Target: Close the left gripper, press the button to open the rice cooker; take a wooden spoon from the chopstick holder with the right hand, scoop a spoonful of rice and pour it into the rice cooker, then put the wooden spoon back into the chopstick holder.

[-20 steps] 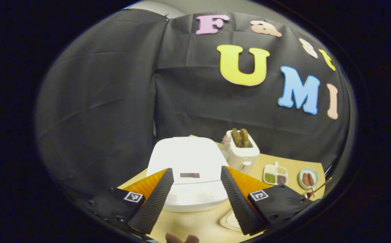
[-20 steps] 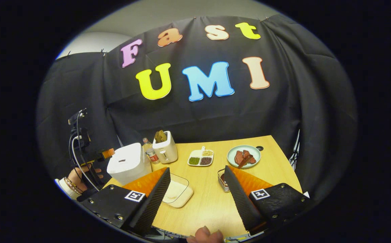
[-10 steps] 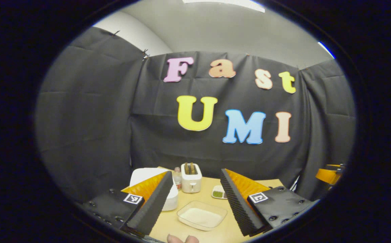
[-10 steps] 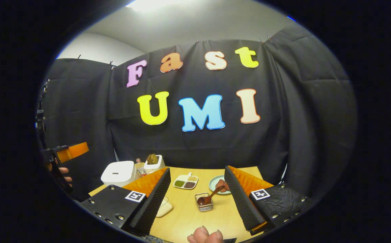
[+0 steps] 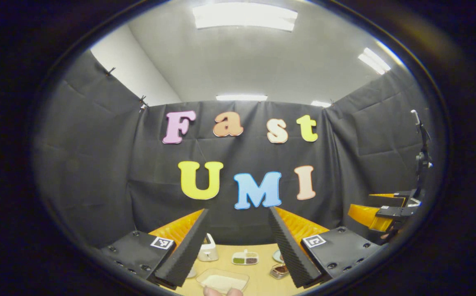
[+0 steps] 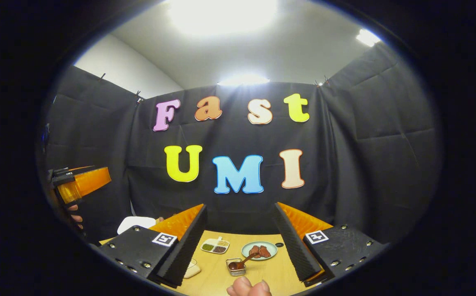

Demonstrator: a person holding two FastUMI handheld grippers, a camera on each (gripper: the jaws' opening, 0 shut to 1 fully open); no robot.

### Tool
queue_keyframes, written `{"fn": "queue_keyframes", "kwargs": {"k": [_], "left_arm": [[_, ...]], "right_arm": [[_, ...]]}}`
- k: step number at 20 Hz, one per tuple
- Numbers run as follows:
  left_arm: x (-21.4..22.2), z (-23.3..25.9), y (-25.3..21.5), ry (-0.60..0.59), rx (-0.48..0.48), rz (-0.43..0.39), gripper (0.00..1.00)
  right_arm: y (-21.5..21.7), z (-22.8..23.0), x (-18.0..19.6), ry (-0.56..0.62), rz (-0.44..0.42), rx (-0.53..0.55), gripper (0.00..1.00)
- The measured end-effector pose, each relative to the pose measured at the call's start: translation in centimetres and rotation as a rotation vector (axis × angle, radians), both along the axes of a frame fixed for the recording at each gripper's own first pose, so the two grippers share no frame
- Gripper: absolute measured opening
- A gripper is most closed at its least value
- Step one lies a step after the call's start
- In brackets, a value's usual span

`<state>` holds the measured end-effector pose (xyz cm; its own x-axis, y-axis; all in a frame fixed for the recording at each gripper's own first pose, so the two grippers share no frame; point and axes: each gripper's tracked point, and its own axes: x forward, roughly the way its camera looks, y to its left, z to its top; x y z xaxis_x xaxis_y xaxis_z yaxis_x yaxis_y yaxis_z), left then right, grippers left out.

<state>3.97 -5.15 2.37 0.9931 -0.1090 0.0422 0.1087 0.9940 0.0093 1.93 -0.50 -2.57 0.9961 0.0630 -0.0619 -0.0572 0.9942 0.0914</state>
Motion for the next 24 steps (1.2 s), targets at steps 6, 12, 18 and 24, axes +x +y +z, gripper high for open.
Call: {"fn": "queue_keyframes", "kwargs": {"k": [6,12,18,24], "left_arm": [[0.1,-0.3,2.6,0.013,-0.036,0.009,0.98],[0.8,-1.1,4.0,0.032,-0.059,0.008,0.98],[1.1,-0.8,4.6,0.026,-0.060,0.004,0.98],[0.9,-0.4,5.3,0.014,-0.040,0.003,0.98]], "right_arm": [[2.2,0.8,0.3,-0.011,-0.004,-0.015,0.98],[3.7,0.8,0.6,0.000,0.002,-0.035,0.98],[3.9,1.2,1.1,-0.005,-0.005,-0.041,0.98],[4.6,1.1,1.1,-0.004,-0.002,-0.039,0.98]]}}
